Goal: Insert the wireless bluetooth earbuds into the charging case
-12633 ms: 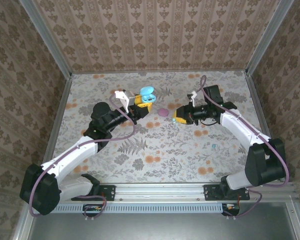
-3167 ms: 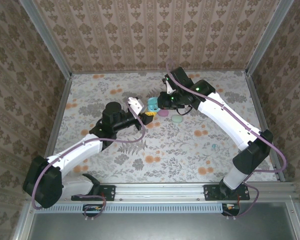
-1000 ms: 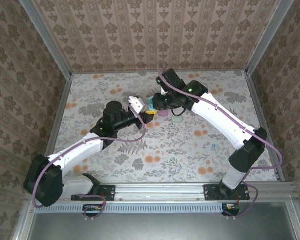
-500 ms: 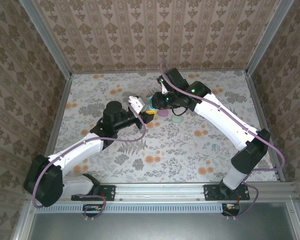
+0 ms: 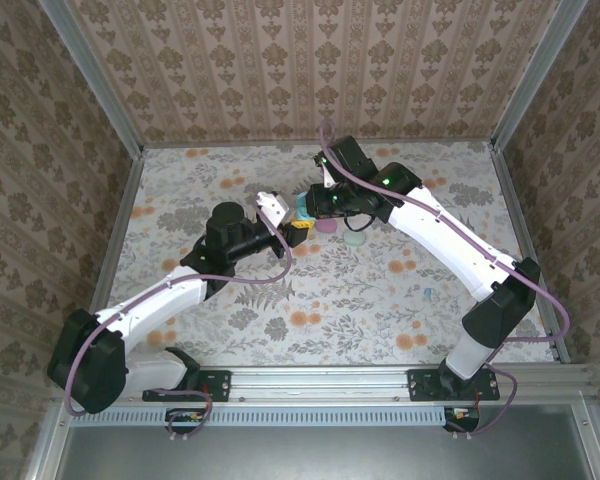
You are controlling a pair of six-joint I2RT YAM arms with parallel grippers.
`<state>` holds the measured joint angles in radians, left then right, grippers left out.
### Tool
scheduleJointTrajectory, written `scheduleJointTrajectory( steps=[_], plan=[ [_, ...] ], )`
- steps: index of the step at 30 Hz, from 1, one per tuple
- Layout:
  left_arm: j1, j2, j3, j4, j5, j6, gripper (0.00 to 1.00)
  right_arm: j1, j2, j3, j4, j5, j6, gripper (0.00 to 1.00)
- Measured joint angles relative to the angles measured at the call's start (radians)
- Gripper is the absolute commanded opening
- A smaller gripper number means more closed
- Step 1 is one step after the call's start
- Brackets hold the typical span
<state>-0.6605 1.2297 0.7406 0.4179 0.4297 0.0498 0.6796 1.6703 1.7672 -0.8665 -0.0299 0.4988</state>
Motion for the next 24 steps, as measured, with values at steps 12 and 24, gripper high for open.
scheduleJointTrajectory(
  steps=[12, 24],
  plan=[
    [0.010, 0.000, 0.000, 0.017, 0.017, -0.037, 0.28, 0.002, -0.030, -0.043, 0.032, 0.048, -0.082, 0.22],
    [0.021, 0.000, 0.000, 0.042, 0.036, -0.068, 0.28, 0.004, -0.075, -0.103, 0.109, 0.021, -0.103, 0.24]
  ],
)
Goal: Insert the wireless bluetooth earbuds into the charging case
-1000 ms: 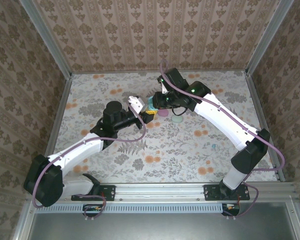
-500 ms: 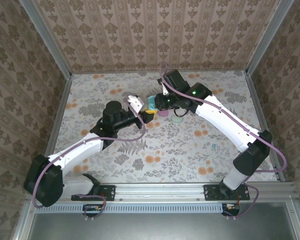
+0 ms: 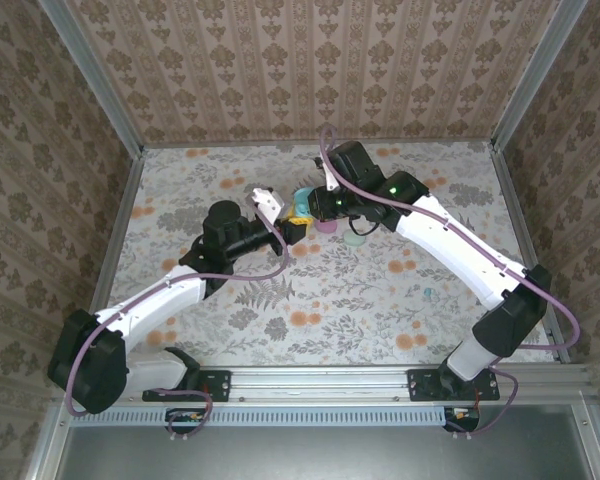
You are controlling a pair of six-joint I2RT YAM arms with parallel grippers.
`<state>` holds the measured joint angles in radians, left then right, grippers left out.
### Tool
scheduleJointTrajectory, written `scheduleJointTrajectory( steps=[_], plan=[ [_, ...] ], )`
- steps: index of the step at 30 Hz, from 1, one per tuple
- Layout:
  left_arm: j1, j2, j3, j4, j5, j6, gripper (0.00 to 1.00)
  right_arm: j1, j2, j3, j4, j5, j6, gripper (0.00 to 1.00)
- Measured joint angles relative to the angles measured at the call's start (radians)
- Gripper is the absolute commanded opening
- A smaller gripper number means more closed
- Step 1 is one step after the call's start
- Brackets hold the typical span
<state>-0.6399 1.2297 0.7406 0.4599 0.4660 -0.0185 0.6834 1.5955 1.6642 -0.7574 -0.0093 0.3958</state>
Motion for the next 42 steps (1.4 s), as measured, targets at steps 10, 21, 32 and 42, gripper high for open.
scheduleJointTrajectory(
  steps=[10, 21, 32, 42],
  plan=[
    [0.000, 0.000, 0.000, 0.006, 0.006, -0.009, 0.28, -0.001, -0.006, -0.010, 0.026, -0.028, 0.003, 0.29],
    [0.000, 0.000, 0.000, 0.049, 0.018, -0.016, 0.27, -0.005, -0.029, -0.010, 0.027, -0.034, 0.003, 0.28],
    [0.009, 0.000, 0.000, 0.096, 0.047, -0.044, 0.27, -0.019, -0.054, -0.015, 0.035, -0.054, 0.009, 0.37],
    [0.032, 0.000, 0.000, 0.175, 0.083, -0.076, 0.27, -0.074, -0.136, -0.050, 0.081, -0.246, 0.050, 0.37]
  ],
)
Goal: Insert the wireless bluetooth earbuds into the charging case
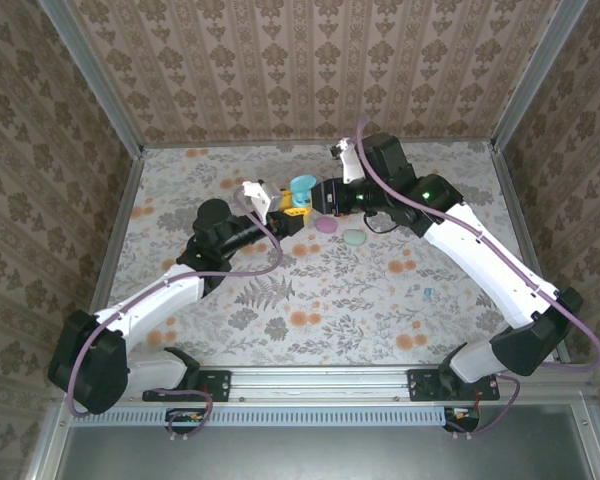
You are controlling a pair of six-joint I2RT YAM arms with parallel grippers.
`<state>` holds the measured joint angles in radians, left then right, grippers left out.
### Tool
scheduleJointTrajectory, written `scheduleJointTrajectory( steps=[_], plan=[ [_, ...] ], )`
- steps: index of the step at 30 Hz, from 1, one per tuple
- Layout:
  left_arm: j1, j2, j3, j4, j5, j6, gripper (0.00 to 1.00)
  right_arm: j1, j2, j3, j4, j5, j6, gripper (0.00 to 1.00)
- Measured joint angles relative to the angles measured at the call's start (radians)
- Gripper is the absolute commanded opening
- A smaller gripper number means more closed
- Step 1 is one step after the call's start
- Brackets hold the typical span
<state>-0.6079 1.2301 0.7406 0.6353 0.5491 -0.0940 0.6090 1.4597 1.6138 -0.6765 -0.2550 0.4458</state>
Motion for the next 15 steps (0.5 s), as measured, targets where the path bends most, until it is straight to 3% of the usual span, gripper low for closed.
scheduleJointTrajectory(
  steps=[8, 11, 15],
  plan=[
    [0.001, 0.016, 0.000, 0.015, 0.031, -0.014, 0.27, -0.068, -0.042, -0.076, 0.051, -0.067, 0.052, 0.39],
    [0.001, 0.016, 0.000, 0.024, 0.035, -0.017, 0.27, -0.144, -0.120, -0.127, 0.045, -0.046, 0.072, 0.40],
    [0.001, 0.016, 0.000, 0.024, 0.040, -0.019, 0.27, -0.318, -0.277, -0.243, 0.016, 0.018, 0.105, 0.43]
  ],
)
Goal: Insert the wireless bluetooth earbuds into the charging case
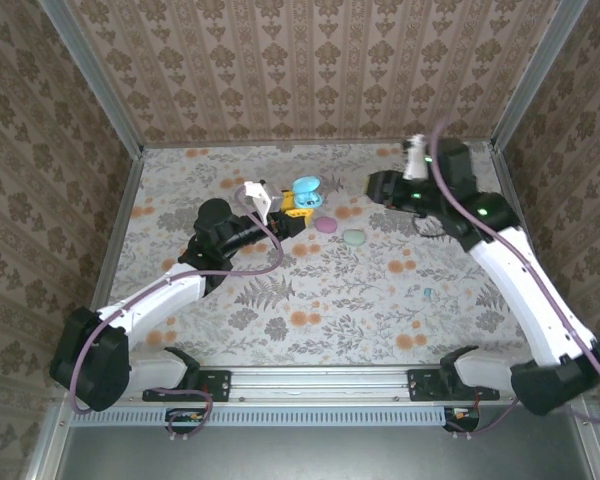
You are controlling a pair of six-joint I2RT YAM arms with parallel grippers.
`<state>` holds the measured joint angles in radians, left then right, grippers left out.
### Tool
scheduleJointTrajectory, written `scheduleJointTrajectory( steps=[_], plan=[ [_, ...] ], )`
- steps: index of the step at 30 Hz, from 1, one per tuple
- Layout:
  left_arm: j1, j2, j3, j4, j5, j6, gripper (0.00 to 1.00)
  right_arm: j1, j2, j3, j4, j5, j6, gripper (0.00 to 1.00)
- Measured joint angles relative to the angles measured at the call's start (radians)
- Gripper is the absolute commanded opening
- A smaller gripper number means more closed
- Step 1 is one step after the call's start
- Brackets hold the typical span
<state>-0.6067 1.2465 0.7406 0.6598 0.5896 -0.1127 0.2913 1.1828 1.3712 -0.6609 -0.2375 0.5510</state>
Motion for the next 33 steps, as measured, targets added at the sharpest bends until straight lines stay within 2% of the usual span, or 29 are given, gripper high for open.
scheduleJointTrajectory(
  steps=[3, 6, 12, 17, 25, 33],
  plan=[
    [0.000, 0.000, 0.000, 0.000, 0.005, 0.000, 0.27, -0.159, -0.089, -0.139, -0.044, 0.025, 0.027, 0.44],
    [0.000, 0.000, 0.000, 0.000, 0.011, 0.000, 0.27, -0.299, -0.113, -0.310, -0.083, 0.023, 0.052, 0.44],
    [0.000, 0.000, 0.000, 0.000, 0.017, 0.000, 0.27, -0.453, -0.113, -0.601, -0.122, 0.005, 0.090, 0.45],
    [0.000, 0.000, 0.000, 0.000, 0.016, 0.000, 0.27, -0.500, -0.114, -0.667, -0.119, -0.014, 0.101, 0.47],
    [0.000, -0.012, 0.000, -0.001, 0.013, 0.000, 0.27, -0.555, -0.060, -0.671, -0.083, -0.032, 0.073, 0.49],
    [0.000, -0.016, 0.000, -0.001, 0.005, 0.000, 0.27, -0.560, 0.065, -0.671, -0.048, -0.085, 0.027, 0.44]
  ],
)
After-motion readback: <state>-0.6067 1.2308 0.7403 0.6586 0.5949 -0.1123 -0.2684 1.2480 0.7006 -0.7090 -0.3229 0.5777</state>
